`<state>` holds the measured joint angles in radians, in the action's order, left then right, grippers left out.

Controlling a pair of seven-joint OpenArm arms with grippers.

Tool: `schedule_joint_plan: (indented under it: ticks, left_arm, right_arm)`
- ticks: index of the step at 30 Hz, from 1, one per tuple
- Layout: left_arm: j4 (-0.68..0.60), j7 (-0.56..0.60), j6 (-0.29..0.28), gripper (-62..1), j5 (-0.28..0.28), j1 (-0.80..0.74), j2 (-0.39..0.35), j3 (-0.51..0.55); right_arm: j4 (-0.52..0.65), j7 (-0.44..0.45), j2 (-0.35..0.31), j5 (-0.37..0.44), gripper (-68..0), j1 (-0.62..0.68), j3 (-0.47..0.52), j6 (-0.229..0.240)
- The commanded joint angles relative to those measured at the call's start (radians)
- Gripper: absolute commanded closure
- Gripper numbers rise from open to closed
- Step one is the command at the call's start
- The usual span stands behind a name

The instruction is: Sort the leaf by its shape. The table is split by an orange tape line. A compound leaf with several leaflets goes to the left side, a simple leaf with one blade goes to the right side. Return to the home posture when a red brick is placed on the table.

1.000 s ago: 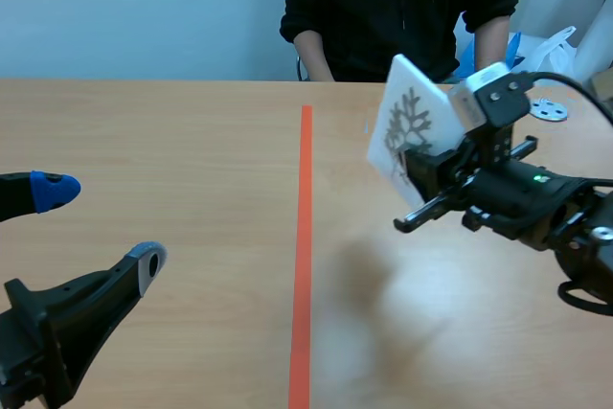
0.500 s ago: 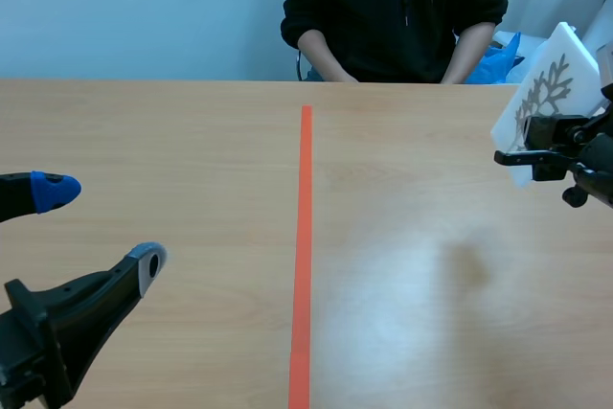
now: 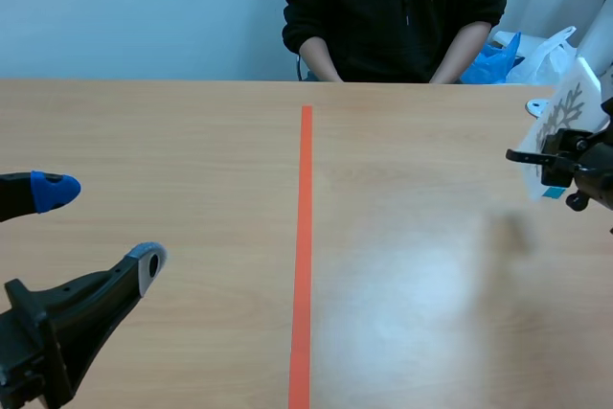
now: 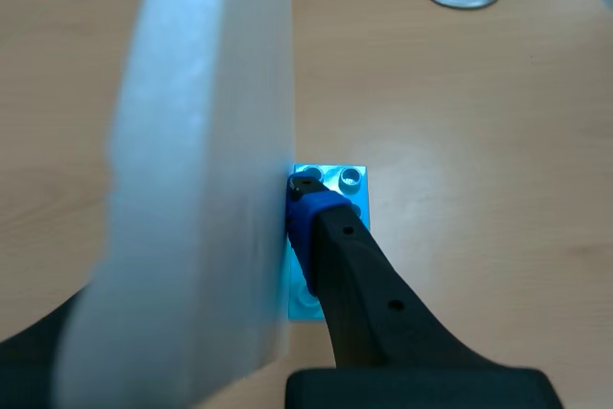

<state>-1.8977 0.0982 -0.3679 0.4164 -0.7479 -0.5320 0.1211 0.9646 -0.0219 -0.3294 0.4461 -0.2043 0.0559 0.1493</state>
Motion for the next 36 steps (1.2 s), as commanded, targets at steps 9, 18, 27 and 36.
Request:
schedule_joint_plan:
  ticks: [9,18,27,36]
  left_arm:
    - [-0.014,0.014,-0.001,-62.3,0.006,0.003,0.005,0.003]
    - [-0.014,0.014,-0.001,-62.3,0.006,0.003,0.005,0.003]
    - [-0.014,0.014,-0.001,-62.3,0.006,0.003,0.005,0.003]
    - [-0.014,0.014,-0.001,-62.3,0.006,0.003,0.005,0.003]
  right_arm:
    - [-0.237,0.082,-0.020,-0.098,-1.5,-0.175,-0.006,-0.003]
    - [-0.278,0.137,-0.019,-0.200,-2.0,-0.189,-0.085,-0.004]
    - [-0.278,0.138,-0.020,-0.204,-4.2,-0.177,-0.085,-0.004]
    - [-0.278,0.137,-0.020,-0.204,-21.5,-0.174,-0.085,-0.003]
